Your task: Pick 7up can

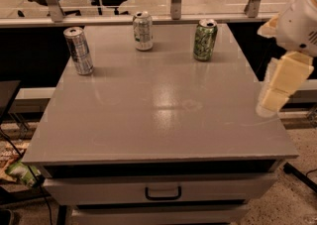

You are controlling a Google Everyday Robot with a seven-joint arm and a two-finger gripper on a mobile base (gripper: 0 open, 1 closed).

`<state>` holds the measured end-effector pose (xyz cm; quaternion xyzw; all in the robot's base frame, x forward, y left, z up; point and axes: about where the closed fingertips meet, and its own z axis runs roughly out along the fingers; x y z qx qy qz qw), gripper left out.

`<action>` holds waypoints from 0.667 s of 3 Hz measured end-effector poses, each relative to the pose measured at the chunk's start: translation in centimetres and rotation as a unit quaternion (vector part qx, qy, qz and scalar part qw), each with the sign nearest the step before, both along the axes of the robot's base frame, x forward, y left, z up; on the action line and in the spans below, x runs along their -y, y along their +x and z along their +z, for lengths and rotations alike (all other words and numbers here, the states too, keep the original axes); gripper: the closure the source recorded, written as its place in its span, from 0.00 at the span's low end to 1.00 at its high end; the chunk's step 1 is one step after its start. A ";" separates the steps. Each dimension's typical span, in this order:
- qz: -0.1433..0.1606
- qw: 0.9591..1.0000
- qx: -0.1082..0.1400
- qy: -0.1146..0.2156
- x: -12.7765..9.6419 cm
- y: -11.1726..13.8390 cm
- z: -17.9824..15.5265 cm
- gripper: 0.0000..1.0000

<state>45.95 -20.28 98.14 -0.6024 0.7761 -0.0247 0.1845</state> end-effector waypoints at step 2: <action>0.003 0.999 0.031 0.036 -5.0 8.3 0.5 0.00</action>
Offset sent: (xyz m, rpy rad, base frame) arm 0.1513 0.0884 0.0020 0.0958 -0.0839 -0.0339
